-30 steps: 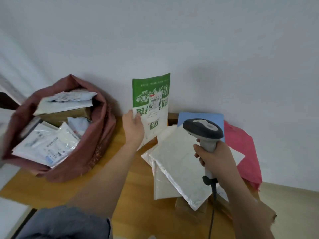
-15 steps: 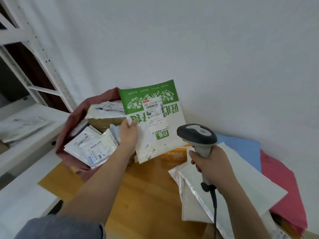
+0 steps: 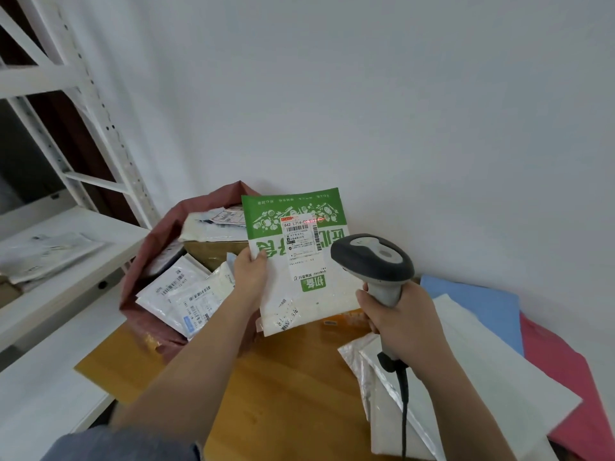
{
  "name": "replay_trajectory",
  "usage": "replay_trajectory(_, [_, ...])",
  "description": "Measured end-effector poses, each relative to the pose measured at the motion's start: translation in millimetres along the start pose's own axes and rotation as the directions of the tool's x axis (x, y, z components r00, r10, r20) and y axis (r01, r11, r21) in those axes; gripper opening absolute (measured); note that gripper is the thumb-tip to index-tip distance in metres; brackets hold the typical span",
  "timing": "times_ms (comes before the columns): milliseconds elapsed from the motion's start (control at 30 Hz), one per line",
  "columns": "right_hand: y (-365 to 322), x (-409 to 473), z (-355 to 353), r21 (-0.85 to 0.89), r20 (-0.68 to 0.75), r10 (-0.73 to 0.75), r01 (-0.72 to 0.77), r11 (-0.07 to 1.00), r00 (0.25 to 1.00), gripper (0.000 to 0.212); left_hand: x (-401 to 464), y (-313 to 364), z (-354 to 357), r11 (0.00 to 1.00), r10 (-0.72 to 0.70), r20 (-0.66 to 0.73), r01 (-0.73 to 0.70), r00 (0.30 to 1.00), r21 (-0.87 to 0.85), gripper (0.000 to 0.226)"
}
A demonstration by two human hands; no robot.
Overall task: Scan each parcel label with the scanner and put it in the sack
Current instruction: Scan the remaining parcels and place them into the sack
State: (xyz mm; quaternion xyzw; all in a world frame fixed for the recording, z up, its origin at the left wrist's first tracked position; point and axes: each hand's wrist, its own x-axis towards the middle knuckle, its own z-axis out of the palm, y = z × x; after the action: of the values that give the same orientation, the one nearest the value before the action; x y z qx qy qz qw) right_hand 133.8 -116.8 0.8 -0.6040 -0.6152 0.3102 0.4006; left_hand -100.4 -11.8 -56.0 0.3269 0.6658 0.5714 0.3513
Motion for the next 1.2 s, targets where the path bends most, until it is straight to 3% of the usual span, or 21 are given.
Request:
replay_trajectory(733, [-28.9,-3.8,35.3,-0.085,-0.012,0.023,-0.024,0.996,1.0,0.02,28.1,-13.4,-36.9,0.99,-0.094,-0.006,0.093,0.996,-0.104,0.023])
replay_trajectory(900, [-39.4,-0.1,55.4,-0.003,-0.019,0.064,-0.064,0.998,0.998,0.021,41.7,-17.3,-55.5,0.98,-0.124,-0.028,0.118,0.992,-0.159,0.018])
replay_trajectory(1000, [-44.3,4.2,71.9,0.011,0.011,0.062,-0.062,0.998,0.998,0.022,55.4,-15.5,-72.4,0.945,-0.208,-0.099,0.174,0.973,-0.275,0.015])
replay_trajectory(1067, [-47.3,5.9,85.6,0.002,0.027,0.057,-0.057,0.998,0.998,0.022,65.4,-12.8,-84.1,0.894,-0.273,-0.143,0.196,0.951,-0.403,0.026])
replay_trajectory(1200, [-50.6,7.8,115.6,-0.026,0.045,0.05,-0.049,0.998,0.998,0.022,88.2,-16.1,-108.6,0.829,-0.379,-0.18,0.247,0.908,-0.501,0.036])
